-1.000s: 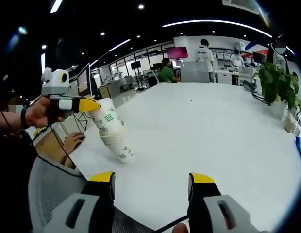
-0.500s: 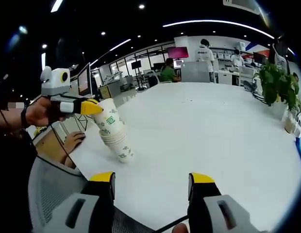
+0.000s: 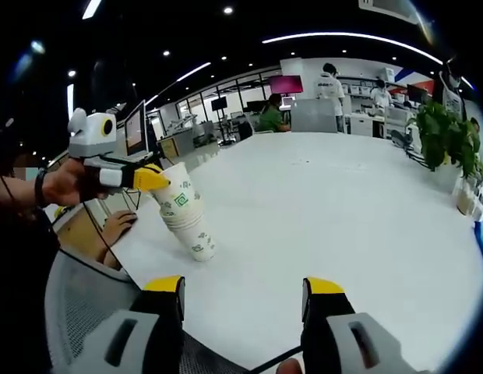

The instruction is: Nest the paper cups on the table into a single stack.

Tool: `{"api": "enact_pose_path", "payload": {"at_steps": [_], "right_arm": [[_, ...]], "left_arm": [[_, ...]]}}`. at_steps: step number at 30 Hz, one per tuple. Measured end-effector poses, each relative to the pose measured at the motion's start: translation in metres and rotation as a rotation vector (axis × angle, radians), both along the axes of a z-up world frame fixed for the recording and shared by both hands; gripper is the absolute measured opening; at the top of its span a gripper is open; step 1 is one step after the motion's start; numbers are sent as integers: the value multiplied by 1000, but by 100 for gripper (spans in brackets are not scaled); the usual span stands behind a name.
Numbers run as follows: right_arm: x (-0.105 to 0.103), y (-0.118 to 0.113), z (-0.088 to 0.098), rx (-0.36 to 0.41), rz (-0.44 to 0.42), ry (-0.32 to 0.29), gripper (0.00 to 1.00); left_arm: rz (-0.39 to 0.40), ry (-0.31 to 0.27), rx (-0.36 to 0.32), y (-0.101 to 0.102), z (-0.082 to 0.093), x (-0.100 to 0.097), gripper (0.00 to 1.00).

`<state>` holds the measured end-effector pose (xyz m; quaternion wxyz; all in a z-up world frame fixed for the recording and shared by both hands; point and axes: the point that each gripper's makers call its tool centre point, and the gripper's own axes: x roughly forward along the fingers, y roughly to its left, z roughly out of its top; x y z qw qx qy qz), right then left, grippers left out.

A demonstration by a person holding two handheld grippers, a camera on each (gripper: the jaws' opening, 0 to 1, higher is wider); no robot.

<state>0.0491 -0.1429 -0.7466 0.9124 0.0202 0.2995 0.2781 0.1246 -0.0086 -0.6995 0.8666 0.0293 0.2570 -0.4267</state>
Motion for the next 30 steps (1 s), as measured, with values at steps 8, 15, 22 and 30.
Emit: {"api": "enact_pose_path", "payload": {"at_steps": [8,15,22,30], "right_arm": [[-1,0,0,0,0,-1,60],[-1,0,0,-2,3,1,60],[0,0,-3,-6,10,3,60],[-1,2,-4,-13,18,7,60]], "left_arm": [[-12,18,10,-8,-7,-4,5],[-9,24,18,-9,-14,-3,8],[-5,23,20,-7,-15,-6,10],[7,7,8,-3,-10,-7,13]]}}
